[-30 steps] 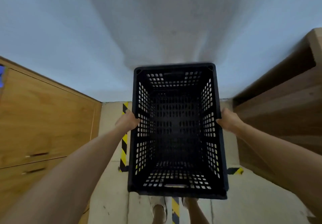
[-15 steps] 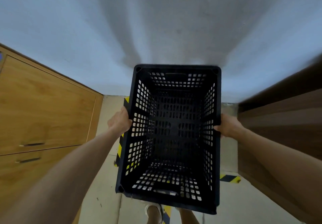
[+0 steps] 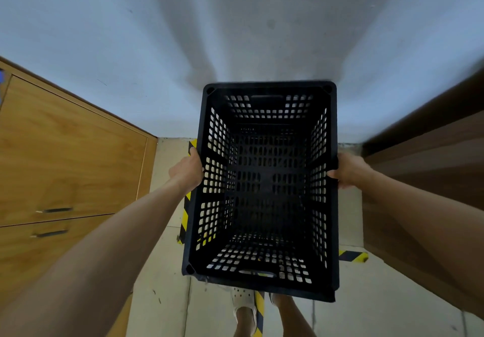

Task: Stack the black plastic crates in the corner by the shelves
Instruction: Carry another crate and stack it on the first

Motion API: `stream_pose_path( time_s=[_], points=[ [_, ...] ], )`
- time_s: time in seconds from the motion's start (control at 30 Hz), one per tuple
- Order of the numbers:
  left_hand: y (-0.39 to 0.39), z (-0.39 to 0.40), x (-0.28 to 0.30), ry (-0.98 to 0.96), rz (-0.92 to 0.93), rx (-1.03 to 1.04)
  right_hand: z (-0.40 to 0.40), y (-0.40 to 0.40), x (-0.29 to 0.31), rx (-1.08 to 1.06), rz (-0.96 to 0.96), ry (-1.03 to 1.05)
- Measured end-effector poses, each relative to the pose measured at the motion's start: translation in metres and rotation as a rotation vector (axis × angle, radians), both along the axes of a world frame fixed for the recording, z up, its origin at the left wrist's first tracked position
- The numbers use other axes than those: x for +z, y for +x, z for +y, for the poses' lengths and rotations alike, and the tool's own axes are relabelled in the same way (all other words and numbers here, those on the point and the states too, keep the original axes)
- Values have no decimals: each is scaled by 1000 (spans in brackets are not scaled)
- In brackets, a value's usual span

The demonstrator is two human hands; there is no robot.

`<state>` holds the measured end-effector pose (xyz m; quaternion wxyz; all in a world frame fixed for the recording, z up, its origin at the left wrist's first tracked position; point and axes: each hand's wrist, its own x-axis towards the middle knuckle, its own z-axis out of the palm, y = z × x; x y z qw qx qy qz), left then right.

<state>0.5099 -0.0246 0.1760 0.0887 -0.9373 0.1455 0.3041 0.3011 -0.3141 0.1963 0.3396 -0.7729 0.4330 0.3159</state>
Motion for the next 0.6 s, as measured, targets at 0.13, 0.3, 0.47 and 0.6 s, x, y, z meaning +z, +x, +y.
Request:
stream_pose_path(
  time_s=[0.13, 0.3, 0.47, 0.6],
  points=[
    [-1, 7, -4, -40, 21, 4, 5, -5, -5, -59, -44, 10],
    [-4, 18, -7, -102, 60, 26, 13, -9, -12, -72, -9, -3],
    [-5, 27, 0, -155, 100, 12, 24, -11, 1, -33, 42, -75],
    [-13, 25, 24, -172, 75, -60, 50, -21, 20, 97, 2, -222]
  ],
)
